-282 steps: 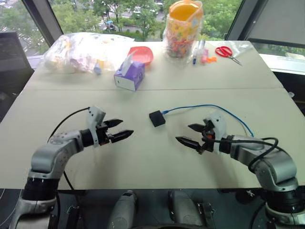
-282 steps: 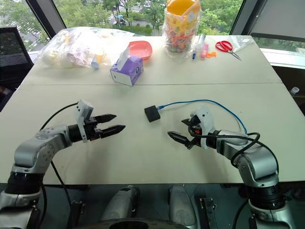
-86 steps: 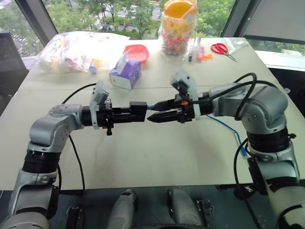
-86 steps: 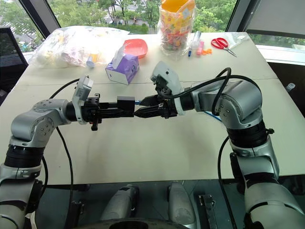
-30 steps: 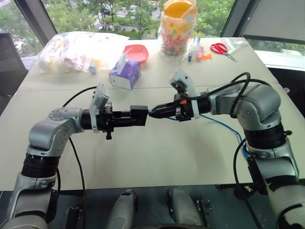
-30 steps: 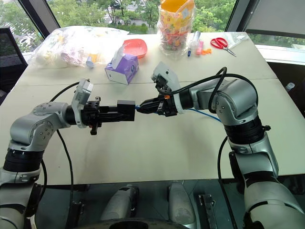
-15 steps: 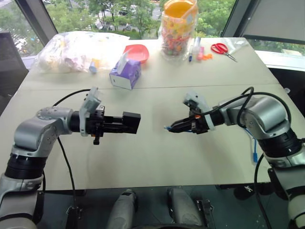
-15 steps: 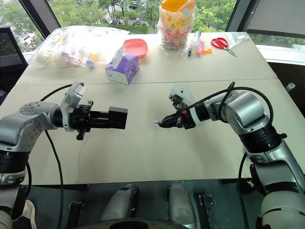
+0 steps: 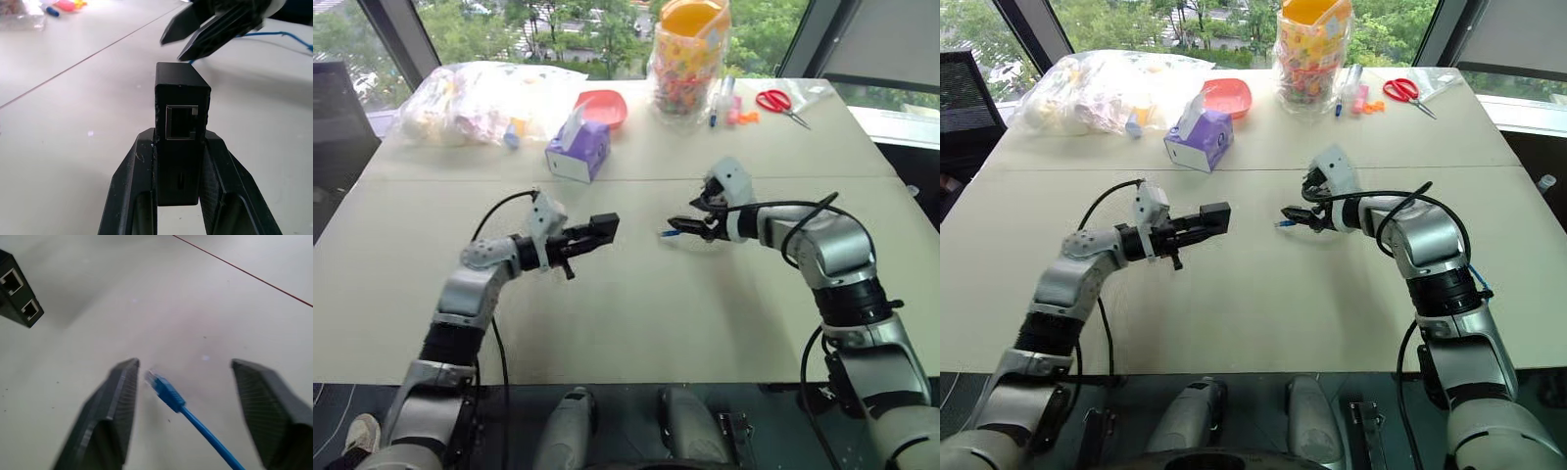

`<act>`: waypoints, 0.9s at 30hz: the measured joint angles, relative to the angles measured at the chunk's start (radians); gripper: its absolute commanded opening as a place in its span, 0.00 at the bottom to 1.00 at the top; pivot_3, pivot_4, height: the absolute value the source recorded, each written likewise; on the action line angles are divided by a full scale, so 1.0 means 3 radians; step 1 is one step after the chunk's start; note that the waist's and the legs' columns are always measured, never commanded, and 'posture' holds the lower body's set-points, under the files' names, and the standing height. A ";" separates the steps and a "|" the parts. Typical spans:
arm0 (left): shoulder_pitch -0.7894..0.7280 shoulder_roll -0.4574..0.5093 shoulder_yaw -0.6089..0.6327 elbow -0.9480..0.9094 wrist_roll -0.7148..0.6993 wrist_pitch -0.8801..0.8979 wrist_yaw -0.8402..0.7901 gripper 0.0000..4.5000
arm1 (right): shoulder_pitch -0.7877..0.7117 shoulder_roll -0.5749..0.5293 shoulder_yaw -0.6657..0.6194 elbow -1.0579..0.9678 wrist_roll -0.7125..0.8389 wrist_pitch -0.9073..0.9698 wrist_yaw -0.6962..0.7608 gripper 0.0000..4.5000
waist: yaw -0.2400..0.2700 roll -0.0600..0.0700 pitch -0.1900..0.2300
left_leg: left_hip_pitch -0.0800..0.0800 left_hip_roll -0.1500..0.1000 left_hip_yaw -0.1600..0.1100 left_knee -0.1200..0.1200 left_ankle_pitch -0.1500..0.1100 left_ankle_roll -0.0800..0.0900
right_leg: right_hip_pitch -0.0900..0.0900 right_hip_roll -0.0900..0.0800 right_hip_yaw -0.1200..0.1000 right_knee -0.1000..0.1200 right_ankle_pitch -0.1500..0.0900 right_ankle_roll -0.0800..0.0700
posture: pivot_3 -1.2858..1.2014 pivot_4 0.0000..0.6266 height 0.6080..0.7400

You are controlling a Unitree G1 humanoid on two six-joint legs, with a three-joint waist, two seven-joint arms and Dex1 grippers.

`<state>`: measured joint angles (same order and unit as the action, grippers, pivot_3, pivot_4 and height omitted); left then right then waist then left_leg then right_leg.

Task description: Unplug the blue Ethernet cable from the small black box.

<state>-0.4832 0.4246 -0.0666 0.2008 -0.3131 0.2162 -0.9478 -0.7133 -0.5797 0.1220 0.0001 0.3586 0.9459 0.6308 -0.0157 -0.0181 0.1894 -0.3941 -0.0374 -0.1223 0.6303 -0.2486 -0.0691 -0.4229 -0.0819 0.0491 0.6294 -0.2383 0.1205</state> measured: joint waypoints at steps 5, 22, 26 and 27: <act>-0.0088 -0.0242 0.0000 0.0375 0.0196 -0.0392 0.0207 0.11 | 0.0185 -0.0075 -0.0329 -0.0441 0.0162 0.0358 -0.0065 0.99 | 0.0017 0.0000 0.0000 | 0.0000 -0.0001 -0.0001 0.0001 0.0000 0.0000 | 0.0003 0.0000 0.0000 0.0000 0.0000 0.0000 | 0.52 0.24 1.00; -0.0011 -0.0026 0.0060 0.1004 0.0329 -0.0868 0.0012 0.99 | 0.0935 -0.0066 -0.0759 -0.1384 0.0610 0.1068 -0.0352 1.00 | -0.0029 0.0000 -0.0002 | 0.0012 0.0003 0.0003 0.0002 -0.0001 0.0003 | 0.0012 0.0002 0.0001 0.0003 0.0000 0.0001 | 0.52 0.24 1.00; 0.0235 0.0307 0.0184 0.0617 0.0155 -0.0425 -0.0151 0.99 | 0.1055 -0.0134 -0.0871 -0.1546 0.0748 0.1145 -0.0309 1.00 | -0.0069 0.0000 -0.0002 | 0.0012 0.0004 0.0002 0.0001 -0.0001 0.0003 | 0.0012 0.0002 0.0001 0.0004 0.0000 0.0001 | 0.52 0.24 1.00; 0.0275 0.0364 0.0218 0.0512 0.0108 -0.0300 -0.0169 0.99 | 0.1066 -0.0137 -0.0891 -0.1582 0.0782 0.1149 -0.0298 1.00 | -0.0070 0.0000 -0.0002 | 0.0011 0.0004 0.0002 0.0001 -0.0001 0.0003 | 0.0012 0.0002 0.0001 0.0003 0.0000 0.0001 | 0.52 0.24 1.00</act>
<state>-0.4007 0.5337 -0.0011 0.3545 -0.2807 0.1261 -0.9984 -0.3934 -0.6208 -0.1455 -0.4746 0.5932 1.2905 0.5415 -0.0368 -0.0182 0.1888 -0.3907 -0.0363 -0.1218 0.6307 -0.2489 -0.0682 -0.4194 -0.0812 0.0493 0.6304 -0.2385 0.1208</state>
